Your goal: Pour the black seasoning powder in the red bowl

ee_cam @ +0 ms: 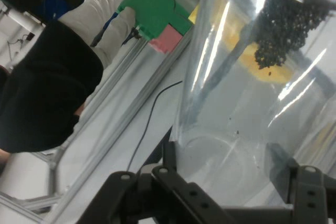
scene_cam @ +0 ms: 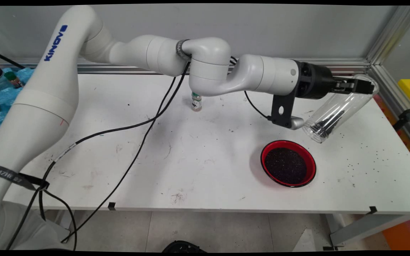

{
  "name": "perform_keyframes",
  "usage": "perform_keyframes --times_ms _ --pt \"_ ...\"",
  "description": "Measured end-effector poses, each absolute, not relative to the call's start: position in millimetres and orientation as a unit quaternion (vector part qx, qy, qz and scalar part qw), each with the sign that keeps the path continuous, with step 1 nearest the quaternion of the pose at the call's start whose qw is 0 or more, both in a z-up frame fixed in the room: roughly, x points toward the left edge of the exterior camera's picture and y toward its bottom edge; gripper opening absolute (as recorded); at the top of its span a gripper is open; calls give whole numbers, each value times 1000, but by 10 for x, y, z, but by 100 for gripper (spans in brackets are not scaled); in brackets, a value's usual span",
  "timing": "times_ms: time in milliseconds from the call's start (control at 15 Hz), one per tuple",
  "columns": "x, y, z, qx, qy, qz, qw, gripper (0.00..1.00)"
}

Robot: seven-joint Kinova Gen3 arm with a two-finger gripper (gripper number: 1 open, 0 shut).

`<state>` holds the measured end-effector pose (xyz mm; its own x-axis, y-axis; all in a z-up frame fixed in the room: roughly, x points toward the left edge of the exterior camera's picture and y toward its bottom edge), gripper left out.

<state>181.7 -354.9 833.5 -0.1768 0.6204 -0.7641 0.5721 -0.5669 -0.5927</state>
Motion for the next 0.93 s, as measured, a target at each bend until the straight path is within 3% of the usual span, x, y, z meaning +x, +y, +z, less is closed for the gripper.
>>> perform_keyframes --times_ms 933 --pt "1975 -3585 8283 -572 -589 558 115 0"
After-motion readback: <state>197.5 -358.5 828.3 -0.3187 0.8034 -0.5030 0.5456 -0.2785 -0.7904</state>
